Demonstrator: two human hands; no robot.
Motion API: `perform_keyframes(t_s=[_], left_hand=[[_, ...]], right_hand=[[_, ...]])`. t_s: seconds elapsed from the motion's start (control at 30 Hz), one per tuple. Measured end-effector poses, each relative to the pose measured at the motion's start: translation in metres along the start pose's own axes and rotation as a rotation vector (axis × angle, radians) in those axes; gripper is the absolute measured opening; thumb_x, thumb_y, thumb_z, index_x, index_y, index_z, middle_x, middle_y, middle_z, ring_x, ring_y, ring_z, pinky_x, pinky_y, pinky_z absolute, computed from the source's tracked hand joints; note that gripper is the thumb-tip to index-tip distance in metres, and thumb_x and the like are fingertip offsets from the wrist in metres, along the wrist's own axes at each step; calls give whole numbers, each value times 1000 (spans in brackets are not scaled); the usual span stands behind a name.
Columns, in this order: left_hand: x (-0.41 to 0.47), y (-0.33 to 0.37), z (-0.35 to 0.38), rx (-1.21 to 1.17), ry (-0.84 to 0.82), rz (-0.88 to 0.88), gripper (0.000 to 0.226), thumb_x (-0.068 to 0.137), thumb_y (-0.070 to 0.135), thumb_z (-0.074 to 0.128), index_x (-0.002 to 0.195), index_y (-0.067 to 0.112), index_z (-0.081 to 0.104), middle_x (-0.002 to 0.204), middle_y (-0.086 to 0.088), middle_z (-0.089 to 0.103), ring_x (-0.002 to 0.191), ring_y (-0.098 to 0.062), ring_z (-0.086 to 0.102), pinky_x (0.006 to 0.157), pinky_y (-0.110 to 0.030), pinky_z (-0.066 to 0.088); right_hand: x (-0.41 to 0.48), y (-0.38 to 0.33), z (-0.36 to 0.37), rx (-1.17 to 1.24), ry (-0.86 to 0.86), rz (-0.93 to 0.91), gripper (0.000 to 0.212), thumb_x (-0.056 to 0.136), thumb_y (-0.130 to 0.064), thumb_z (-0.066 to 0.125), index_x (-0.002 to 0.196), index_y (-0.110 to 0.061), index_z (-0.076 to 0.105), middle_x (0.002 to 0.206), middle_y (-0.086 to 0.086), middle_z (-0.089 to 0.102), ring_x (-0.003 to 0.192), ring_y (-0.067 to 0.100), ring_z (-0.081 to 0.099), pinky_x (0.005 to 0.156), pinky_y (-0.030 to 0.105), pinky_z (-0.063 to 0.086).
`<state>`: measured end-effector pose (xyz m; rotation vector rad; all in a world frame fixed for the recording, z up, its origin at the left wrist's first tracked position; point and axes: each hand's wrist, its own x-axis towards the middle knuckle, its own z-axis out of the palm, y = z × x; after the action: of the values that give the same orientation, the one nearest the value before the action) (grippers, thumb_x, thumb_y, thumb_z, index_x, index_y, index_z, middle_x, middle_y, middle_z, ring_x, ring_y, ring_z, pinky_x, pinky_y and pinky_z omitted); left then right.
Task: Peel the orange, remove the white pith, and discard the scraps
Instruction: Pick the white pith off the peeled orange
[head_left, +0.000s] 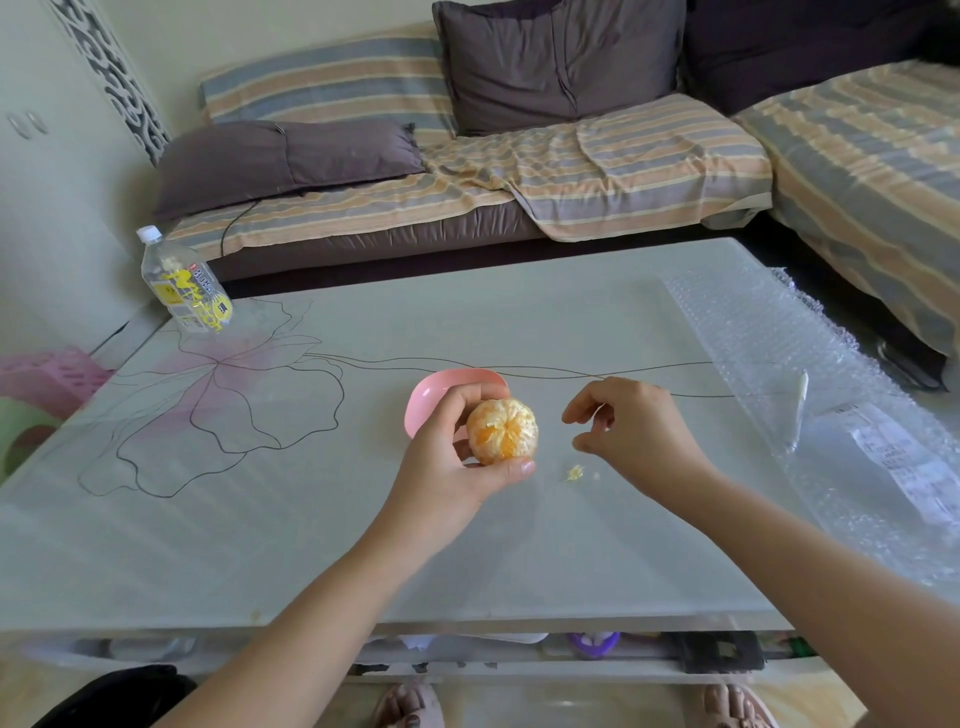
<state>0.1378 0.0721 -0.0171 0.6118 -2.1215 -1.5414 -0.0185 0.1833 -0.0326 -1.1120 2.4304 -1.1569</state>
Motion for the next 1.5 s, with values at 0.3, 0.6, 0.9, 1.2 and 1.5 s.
perform_keyframes(t_s=[0.3,0.6,0.9,1.2,1.5], left_hand=[[1,0,-1,35,13,-13,60,68,3,82,109,38,56,110,16,60,97,-1,59,74,-7,46],[-1,2,4,71,92,140,66,67,2,83,123,29,60,123,8,57,103,-8,61,82,-17,51],[-5,4,13,317,209,358,68,68,1,82,127,23,58,119,4,55,114,-15,55,85,-10,47],[-7,12,19,378,288,461,72,69,2,81,126,33,52,117,9,51,110,-16,56,80,-6,47],[-5,22,23,219,273,411,75,65,0,83,123,39,54,116,11,55,111,-19,57,79,-9,49]], right_hand=[[-4,-10,-5,178,-2,14,18,89,-10,59,89,-21,73,80,-8,71,75,2,65,70,8,47],[-38,-44,-16,416,30,0,9,73,-26,78,81,-23,78,72,-16,72,68,-5,65,61,5,46],[-48,-51,-18,396,95,26,6,79,-19,74,78,-22,79,60,-17,69,48,-2,55,46,5,36],[-47,-54,-26,426,112,47,10,78,-19,73,69,-21,77,54,-16,65,49,3,53,43,8,34],[-43,-61,-32,437,203,-18,12,75,-17,72,63,-20,71,55,-7,66,44,1,52,41,10,38]])
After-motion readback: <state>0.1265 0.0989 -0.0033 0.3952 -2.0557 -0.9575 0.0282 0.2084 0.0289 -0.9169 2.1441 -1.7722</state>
